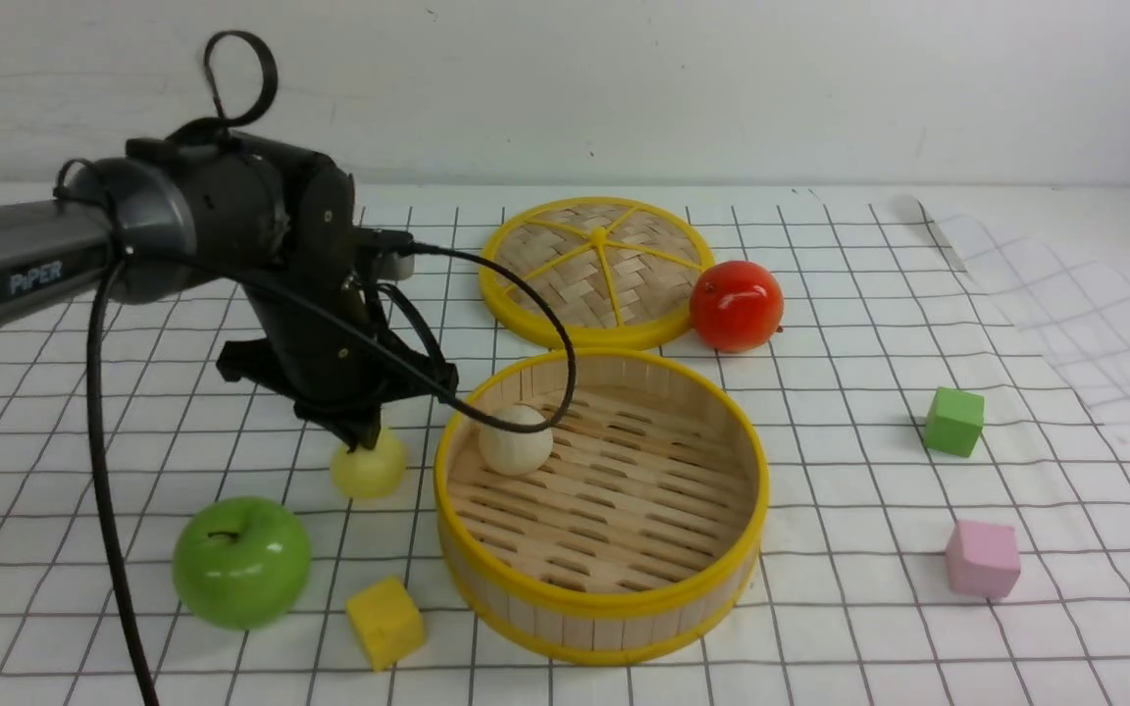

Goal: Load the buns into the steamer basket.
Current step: Use the left arm to grab a steamed stuffed bun, then use the left arm to put the steamed stuffed bun into the steamer

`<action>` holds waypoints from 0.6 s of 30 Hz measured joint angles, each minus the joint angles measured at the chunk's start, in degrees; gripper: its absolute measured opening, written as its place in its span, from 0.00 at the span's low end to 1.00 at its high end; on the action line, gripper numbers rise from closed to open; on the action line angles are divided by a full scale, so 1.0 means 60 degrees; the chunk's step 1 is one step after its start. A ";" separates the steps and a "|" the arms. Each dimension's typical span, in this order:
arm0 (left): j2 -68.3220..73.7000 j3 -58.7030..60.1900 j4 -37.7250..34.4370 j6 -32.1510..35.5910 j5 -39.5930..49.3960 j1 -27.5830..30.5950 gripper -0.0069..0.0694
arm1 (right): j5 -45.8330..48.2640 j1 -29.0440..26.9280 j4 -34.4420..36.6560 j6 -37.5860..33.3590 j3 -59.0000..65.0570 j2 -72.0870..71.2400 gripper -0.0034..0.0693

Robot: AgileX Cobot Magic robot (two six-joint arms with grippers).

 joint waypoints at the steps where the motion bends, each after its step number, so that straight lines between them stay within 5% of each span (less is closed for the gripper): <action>1: -0.0236 0.0000 -0.0245 0.0126 0.0000 0.0000 0.07 | 0.0000 0.0000 0.0000 0.0000 0.0000 0.0000 0.38; 3: -0.0481 0.0000 -0.0556 0.0272 -0.0010 0.0000 0.07 | 0.0000 0.0000 0.0000 0.0000 0.0000 0.0000 0.38; 11: -0.1201 -0.0009 -0.4844 0.2583 0.0244 -0.0158 0.07 | 0.0000 0.0000 0.0000 0.0000 0.0000 0.0000 0.38; 18: -0.0614 -0.0009 -0.4928 0.3381 -0.0025 -0.1248 0.07 | 0.0000 0.0000 0.0000 0.0000 0.0000 0.0000 0.38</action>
